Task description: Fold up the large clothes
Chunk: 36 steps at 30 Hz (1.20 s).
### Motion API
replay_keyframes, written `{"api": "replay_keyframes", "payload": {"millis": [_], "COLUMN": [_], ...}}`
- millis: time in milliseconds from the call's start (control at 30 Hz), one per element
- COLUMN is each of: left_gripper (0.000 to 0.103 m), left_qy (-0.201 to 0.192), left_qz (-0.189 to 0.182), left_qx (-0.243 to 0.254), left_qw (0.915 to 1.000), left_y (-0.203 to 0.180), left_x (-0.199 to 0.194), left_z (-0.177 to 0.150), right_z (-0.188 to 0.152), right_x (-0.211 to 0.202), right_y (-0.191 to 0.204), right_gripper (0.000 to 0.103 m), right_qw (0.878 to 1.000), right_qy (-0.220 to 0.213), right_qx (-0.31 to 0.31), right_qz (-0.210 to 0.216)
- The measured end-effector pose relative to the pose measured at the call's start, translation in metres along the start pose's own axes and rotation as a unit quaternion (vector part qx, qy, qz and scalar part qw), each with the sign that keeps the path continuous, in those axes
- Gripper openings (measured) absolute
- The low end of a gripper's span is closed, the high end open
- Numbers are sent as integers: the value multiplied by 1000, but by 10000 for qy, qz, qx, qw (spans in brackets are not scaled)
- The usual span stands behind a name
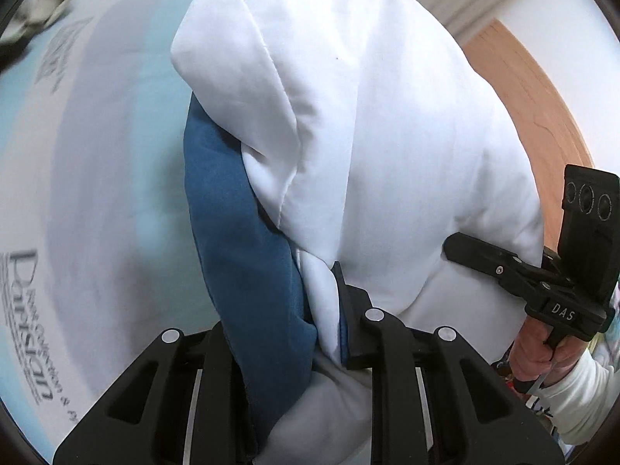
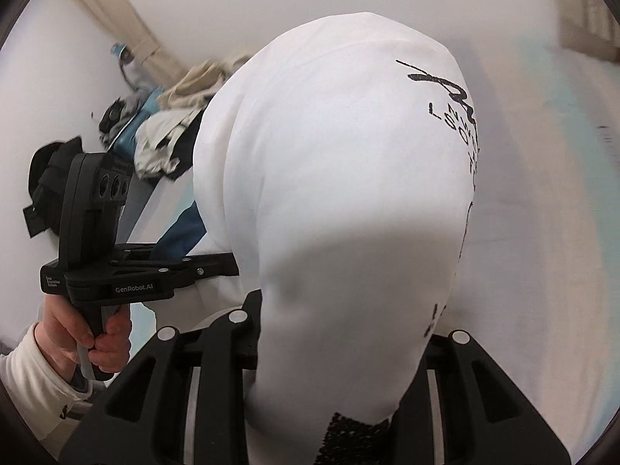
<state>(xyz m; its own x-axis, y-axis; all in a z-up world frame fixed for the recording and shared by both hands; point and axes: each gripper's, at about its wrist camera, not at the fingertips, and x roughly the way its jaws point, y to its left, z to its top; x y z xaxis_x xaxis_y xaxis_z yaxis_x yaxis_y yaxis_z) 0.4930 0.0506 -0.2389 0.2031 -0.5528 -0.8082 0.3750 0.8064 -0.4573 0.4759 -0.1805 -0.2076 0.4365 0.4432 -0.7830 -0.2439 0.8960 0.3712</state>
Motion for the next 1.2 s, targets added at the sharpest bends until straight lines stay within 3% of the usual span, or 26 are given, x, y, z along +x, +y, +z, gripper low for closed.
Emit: {"api": "replay_keyframes", "payload": {"millis": [200,433,700,900,1200], "left_gripper": [20,20,20,20,19], "left_qy": [-33,-69,80,219,484], "left_qz": [-104,-85,-217,-220,-47], "left_qx": [632,1137,1394,1465,1556], "left_qw": [9979,9935,9900,9887,9866], "left_y": [-111,-262,-437,-516,-562], "left_x": [24,87,229,338,471], "left_z": [36,71,108,135,134], "right_z": [-22,-30,-45,-48,-69], "right_x": [-87,-196,-285,-302,-268], "right_y": [-74,-207,-407,-542,-677], "right_gripper": [28,28,28,28,28], "right_qw": [9981,9940,9891,9827,9714], "right_qy": [-454,-828,-771,-620,-293], "right_qx": [275,433,822,1333,1985], "right_qz": [-315,-571,-945,-1130,-1271]}}
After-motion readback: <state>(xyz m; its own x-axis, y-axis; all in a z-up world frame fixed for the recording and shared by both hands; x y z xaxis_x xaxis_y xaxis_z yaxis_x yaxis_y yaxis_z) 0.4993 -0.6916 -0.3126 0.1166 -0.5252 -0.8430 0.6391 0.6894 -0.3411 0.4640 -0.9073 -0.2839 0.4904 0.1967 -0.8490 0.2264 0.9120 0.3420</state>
